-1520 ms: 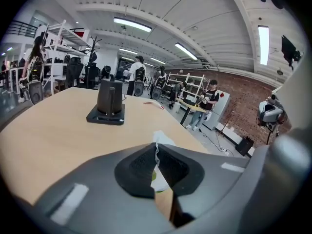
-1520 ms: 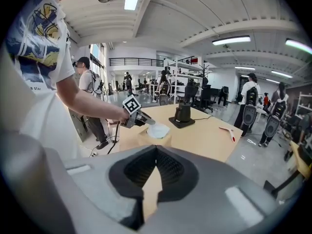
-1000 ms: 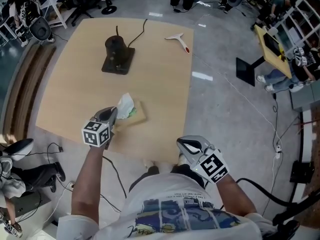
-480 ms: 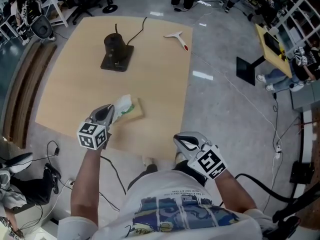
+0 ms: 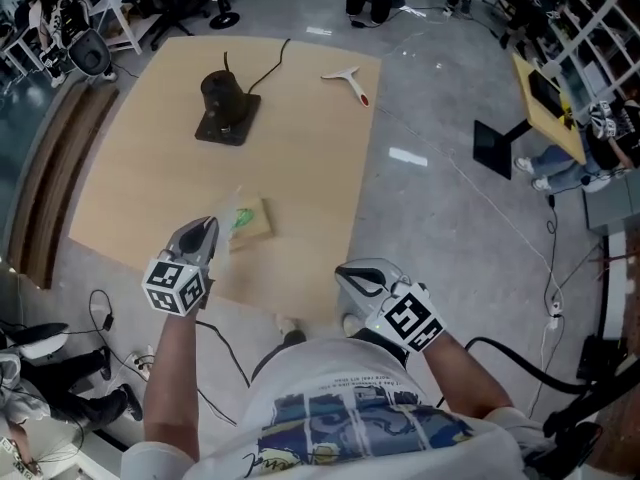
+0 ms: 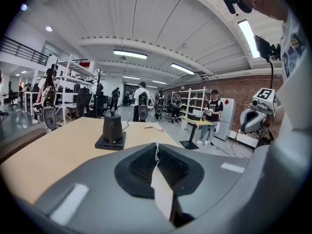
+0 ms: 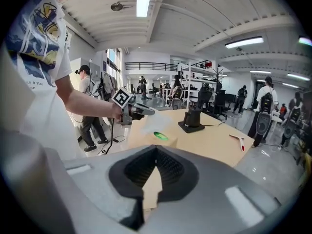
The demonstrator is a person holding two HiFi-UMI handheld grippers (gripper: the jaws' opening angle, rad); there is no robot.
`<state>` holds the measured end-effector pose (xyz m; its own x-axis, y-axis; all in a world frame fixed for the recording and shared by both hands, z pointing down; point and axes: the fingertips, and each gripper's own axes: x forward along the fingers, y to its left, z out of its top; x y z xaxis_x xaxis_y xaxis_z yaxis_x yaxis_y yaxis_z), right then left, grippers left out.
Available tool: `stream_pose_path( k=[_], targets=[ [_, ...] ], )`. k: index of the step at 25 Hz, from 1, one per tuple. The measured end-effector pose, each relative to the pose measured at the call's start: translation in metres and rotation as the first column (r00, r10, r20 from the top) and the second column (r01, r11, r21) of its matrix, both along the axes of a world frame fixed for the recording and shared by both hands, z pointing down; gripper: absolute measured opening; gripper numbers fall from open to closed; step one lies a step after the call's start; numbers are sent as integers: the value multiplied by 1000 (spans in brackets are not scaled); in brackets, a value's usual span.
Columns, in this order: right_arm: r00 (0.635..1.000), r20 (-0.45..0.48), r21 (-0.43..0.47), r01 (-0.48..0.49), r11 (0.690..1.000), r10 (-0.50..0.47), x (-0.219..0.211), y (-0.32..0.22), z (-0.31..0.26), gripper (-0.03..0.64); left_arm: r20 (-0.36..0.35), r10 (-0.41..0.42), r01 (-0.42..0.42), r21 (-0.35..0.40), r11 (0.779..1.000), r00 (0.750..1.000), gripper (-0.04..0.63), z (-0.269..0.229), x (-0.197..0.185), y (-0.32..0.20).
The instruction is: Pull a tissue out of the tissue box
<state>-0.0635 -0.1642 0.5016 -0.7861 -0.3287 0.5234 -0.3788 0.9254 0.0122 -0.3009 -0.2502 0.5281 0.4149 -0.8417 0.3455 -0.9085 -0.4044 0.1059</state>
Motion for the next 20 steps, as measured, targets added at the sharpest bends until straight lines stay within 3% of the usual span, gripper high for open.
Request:
stream_pose_path(
  k=[12, 20],
  targets=[
    [988, 23, 15, 155, 988, -155, 19, -4, -7, 3, -36, -61, 64, 110, 992, 998, 6, -62, 61, 56],
    [961, 45, 22, 271, 962, -272, 32, 4, -11, 3, -57, -114, 122, 166, 979, 992, 6, -107, 107, 102]
  ],
)
